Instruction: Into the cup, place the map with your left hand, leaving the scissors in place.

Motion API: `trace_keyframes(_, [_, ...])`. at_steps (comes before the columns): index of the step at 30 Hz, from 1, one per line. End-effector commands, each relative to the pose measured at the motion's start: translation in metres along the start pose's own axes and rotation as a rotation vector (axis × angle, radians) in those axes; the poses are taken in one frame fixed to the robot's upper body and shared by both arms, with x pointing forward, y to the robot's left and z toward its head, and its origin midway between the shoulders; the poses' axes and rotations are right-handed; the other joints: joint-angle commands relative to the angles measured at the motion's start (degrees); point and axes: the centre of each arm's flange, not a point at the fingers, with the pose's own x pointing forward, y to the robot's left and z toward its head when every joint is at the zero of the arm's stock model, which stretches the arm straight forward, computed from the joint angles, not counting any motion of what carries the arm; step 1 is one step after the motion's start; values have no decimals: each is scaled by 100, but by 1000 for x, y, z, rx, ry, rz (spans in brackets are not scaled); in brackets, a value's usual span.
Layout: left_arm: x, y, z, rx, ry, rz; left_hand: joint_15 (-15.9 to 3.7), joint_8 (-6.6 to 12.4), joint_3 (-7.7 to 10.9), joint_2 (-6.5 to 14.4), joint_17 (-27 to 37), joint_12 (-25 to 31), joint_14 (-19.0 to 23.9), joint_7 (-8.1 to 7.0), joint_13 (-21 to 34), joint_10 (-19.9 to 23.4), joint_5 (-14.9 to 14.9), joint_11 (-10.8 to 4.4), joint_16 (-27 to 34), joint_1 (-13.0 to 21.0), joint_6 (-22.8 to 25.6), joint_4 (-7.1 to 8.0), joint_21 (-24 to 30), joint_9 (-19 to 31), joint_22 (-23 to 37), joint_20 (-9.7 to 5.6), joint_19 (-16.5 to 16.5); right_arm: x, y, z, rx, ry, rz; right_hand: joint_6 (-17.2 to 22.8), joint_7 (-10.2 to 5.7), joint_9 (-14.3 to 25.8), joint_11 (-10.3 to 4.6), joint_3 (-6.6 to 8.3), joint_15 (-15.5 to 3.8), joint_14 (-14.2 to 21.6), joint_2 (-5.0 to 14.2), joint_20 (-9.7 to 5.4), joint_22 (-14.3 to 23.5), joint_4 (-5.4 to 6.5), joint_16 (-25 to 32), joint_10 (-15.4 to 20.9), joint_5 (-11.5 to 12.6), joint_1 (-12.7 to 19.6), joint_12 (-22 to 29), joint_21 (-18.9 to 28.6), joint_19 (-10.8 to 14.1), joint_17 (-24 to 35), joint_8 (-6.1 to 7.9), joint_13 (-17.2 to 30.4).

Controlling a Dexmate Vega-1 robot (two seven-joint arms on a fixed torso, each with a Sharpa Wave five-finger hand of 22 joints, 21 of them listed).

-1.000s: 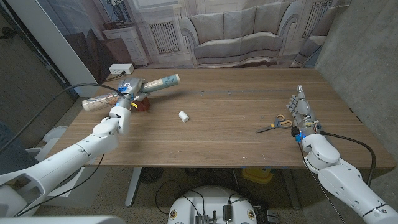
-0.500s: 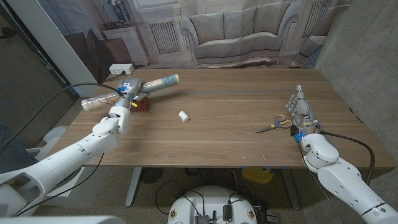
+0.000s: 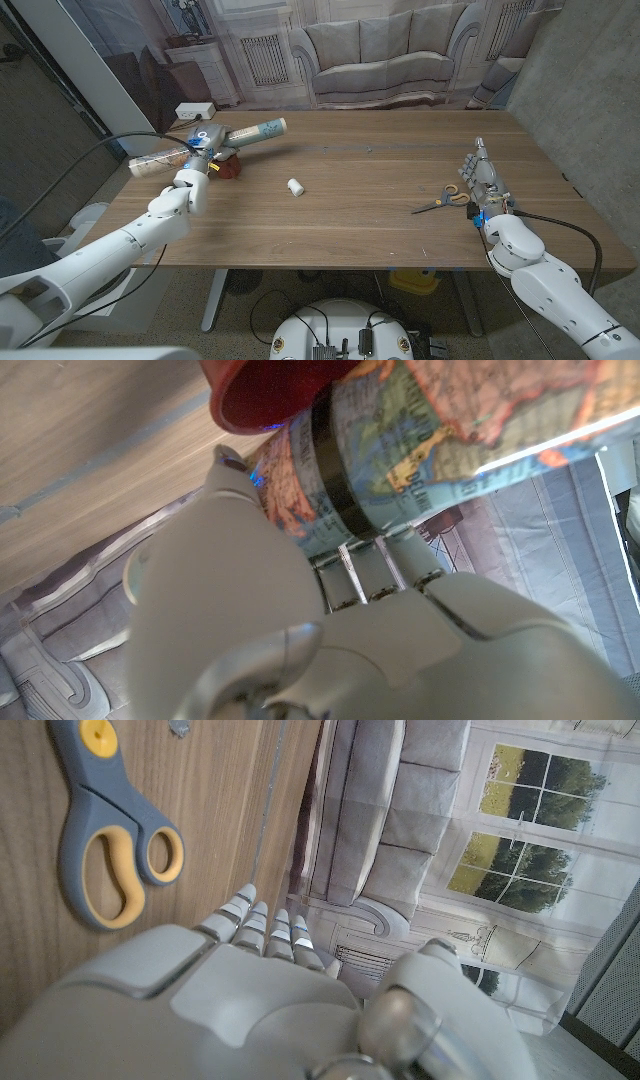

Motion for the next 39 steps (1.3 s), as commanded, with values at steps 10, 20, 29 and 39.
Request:
trace_keyframes(10, [5,-14,1,-15,10,-30,-614,-5,27,-25,32,-14,-154,-106,20,-107,-13,-20,-54,25,58,0,-69,28,13,-68,-124,2,-1,1,-2,7,-7,21,11,34,2,-52,-3,61,29,-8,15,-12,-20,19,-21,-1,-7,4,69,32,11,19])
trace_keyframes(20, [0,-17,-3,-14,26,-34,-603,-24,-8,-70,34,-14,-282,-145,26,-160,-42,-45,-68,-49,12,40,-113,24,20,-68,-224,4,0,0,2,14,-4,26,3,34,10,-60,-4,64,31,-8,15,-13,-20,20,-22,1,-7,5,76,32,13,19])
trace_keyframes(29, [-2,-16,-3,-14,34,-34,-555,-63,-44,-107,43,-37,-588,-158,25,-323,-71,-26,-101,-135,-106,86,-208,21,26,-57,-440,5,1,1,-7,12,7,43,4,34,18,-67,-8,84,32,-3,15,-14,-13,42,-23,0,1,13,99,32,19,19])
trace_keyframes(39, [-3,-12,-2,7,34,-12,-525,-88,-87,-160,27,-41,-1274,-372,4,-565,-76,-166,-123,-233,-278,126,-646,9,22,92,-1442,4,1,2,-9,13,8,66,0,34,16,-74,8,99,34,-1,15,-16,-10,70,-24,2,10,17,116,32,26,19])
